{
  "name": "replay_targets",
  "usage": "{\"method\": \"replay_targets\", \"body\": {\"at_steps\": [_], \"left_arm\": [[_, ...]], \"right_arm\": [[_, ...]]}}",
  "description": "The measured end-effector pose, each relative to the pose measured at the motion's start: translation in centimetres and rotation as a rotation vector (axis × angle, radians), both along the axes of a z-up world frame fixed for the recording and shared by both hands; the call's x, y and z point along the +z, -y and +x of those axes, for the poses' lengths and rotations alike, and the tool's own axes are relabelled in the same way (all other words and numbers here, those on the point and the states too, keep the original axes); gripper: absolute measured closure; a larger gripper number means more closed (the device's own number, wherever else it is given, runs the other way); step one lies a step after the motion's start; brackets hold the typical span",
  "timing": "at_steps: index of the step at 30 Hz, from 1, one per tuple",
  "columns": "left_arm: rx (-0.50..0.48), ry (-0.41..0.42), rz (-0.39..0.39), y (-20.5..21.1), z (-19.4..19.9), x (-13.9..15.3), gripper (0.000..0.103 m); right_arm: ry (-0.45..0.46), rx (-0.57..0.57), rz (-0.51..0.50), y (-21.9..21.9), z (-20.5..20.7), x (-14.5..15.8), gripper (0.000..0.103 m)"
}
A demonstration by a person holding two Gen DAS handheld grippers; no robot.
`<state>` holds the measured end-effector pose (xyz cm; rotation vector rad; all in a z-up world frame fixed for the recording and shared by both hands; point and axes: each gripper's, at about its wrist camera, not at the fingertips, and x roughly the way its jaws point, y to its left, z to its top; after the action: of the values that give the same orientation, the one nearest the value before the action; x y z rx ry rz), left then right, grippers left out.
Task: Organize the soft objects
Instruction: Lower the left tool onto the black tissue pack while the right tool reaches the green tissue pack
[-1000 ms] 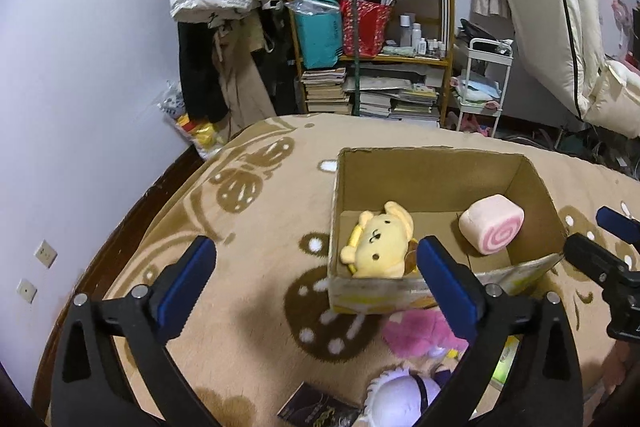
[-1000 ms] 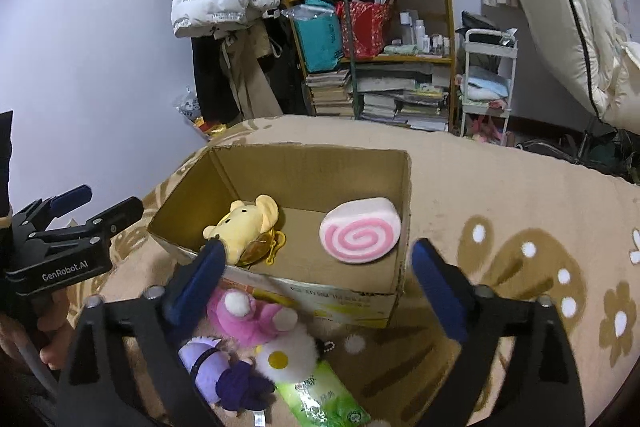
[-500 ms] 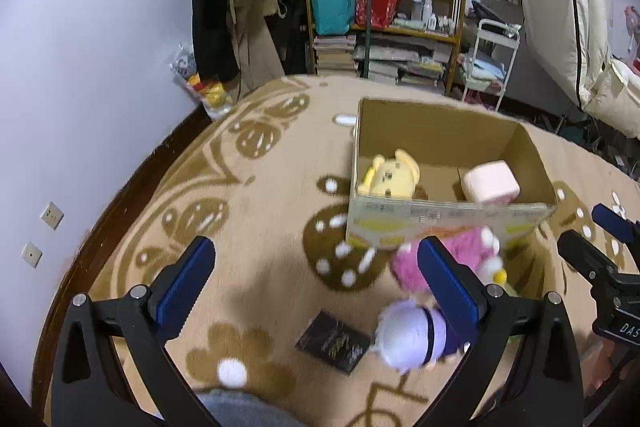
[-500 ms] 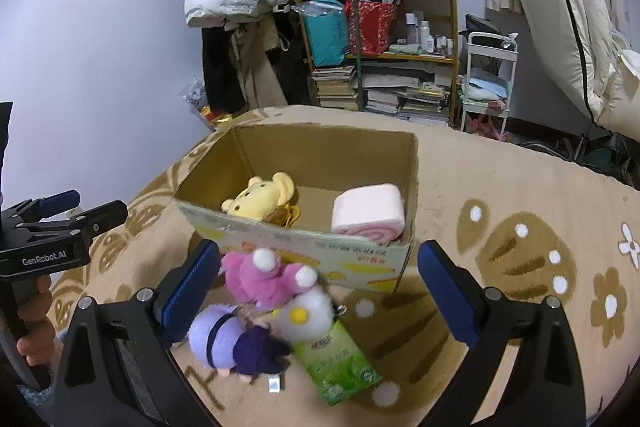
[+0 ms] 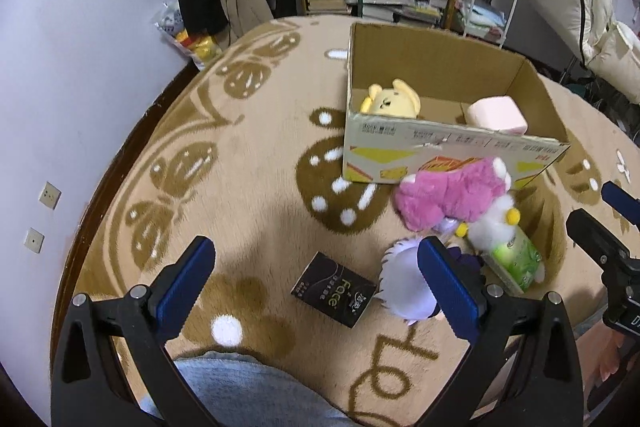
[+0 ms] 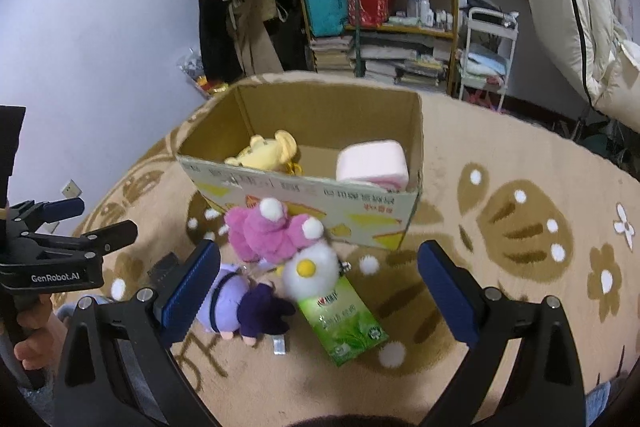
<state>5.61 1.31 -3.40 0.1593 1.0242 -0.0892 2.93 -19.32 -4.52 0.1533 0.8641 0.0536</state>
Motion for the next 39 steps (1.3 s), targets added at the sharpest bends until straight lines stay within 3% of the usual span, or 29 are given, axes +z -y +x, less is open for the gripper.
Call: {"method": "replay_targets", "body": {"at_steps": [14,31,39], "left_arm": [[0.065,-0.21,-0.046,-0.9,3.2,-4.7,0.003],[0.099,-0.398,-0.025,-1.1,5.7,-9.8,0.003],[0.109,-0.441,0.0,-1.0,6.8,-11.5,0.003]], "right_arm": [[-0.277,-0.007,0.006,0.3,2.6,-5.5,0.0],[-0.477,-0.023,0.038,0.7,4.5,-10.1,0.005],[-0.549,-0.017,0.035,0.7,4.9,-11.7,0.012]]}}
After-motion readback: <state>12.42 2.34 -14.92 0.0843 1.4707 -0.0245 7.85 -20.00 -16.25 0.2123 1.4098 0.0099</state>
